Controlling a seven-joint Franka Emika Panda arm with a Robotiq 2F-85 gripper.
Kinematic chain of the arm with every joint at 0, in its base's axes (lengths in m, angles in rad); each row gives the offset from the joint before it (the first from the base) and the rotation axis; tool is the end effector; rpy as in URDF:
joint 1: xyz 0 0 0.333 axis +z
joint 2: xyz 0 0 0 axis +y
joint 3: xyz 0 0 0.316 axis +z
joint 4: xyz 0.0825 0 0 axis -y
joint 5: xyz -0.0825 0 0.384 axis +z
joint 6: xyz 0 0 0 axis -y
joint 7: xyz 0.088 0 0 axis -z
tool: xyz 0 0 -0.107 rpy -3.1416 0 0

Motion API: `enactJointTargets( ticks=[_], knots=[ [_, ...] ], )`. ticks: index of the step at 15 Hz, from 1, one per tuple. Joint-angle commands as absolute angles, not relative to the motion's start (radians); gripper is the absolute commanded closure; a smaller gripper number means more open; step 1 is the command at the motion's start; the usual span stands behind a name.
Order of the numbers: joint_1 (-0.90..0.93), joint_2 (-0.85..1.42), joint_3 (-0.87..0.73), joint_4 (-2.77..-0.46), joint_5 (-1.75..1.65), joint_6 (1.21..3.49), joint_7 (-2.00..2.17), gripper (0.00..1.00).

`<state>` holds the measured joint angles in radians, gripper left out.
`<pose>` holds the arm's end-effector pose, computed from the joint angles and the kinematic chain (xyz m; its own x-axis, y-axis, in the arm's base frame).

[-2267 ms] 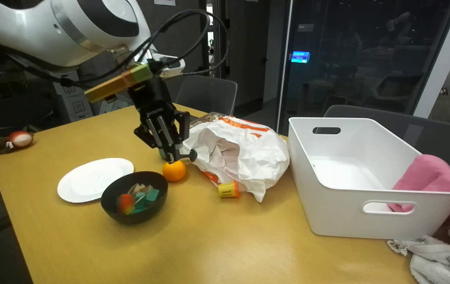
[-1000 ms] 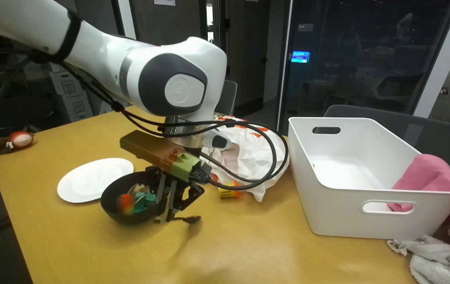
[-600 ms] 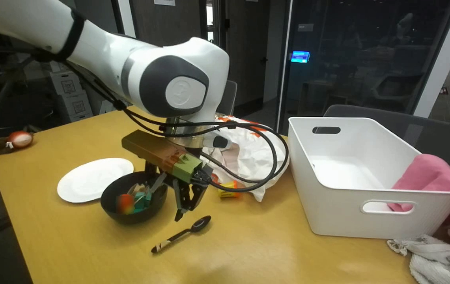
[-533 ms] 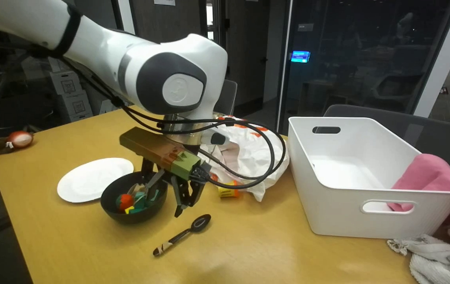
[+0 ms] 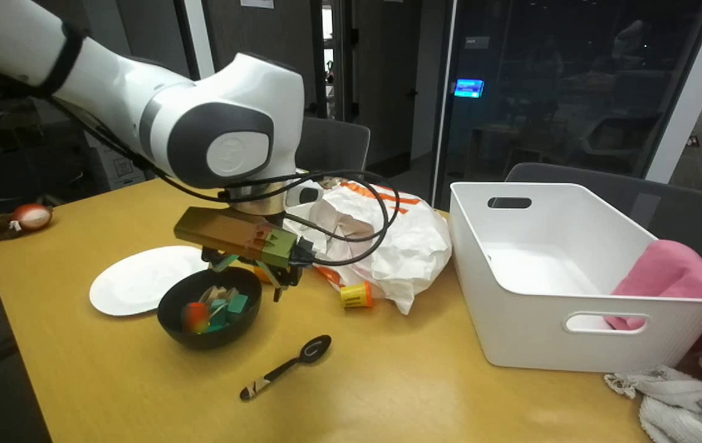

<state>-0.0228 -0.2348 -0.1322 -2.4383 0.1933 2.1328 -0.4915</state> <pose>0.4419 -0.0606 0.3860 0.9735 0.2285 0.0134 0.2264 -0.9528 -0.2023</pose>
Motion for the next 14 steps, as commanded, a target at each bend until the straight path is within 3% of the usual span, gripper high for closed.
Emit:
enactJointTargets(
  ticks=[1, 14],
  knots=[
    [-0.013, -0.234, -0.129, -2.452, 0.187, 2.174, -0.513, 0.00],
    [-0.011, -0.131, -0.127, -2.432, 0.196, 2.242, -0.562, 0.00]
  ],
)
